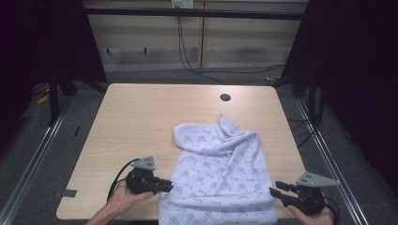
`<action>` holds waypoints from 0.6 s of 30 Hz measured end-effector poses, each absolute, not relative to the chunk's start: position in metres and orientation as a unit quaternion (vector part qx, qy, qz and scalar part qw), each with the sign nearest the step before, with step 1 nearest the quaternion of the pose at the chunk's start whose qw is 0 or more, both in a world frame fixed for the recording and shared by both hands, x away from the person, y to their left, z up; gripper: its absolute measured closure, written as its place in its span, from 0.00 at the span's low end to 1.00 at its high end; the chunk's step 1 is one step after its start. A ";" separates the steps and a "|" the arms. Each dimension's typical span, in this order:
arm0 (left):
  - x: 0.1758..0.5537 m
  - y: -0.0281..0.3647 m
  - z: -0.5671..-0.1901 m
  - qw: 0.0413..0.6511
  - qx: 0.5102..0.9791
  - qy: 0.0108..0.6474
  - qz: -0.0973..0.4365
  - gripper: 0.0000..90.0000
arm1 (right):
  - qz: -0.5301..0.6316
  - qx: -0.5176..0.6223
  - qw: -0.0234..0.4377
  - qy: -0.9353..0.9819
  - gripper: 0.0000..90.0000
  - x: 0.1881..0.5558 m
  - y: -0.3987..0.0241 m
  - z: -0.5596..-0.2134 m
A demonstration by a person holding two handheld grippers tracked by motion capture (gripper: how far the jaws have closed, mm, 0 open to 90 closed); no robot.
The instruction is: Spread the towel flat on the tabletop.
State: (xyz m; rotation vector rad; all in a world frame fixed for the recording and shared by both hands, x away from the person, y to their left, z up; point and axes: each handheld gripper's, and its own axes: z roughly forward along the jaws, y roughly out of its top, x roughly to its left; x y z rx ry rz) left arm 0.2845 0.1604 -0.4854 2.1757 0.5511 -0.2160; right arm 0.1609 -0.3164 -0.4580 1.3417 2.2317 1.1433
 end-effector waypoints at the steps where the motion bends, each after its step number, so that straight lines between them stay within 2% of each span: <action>1: 0.292 0.155 -0.485 0.430 0.871 0.222 -0.085 0.86 | 0.402 0.459 0.148 0.778 0.67 0.168 -0.314 -0.457; 9: 0.339 0.105 -0.501 0.411 0.876 0.246 -0.056 0.80 | 0.396 0.433 0.149 0.796 0.63 0.241 -0.284 -0.455; 14: 0.330 0.110 -0.503 0.400 0.890 0.214 -0.047 0.97 | 0.385 0.425 0.139 0.807 0.62 0.276 -0.268 -0.462; 18: 0.318 0.122 -0.503 0.400 0.890 0.212 -0.054 0.99 | 0.368 0.430 0.133 0.814 0.62 0.292 -0.262 -0.479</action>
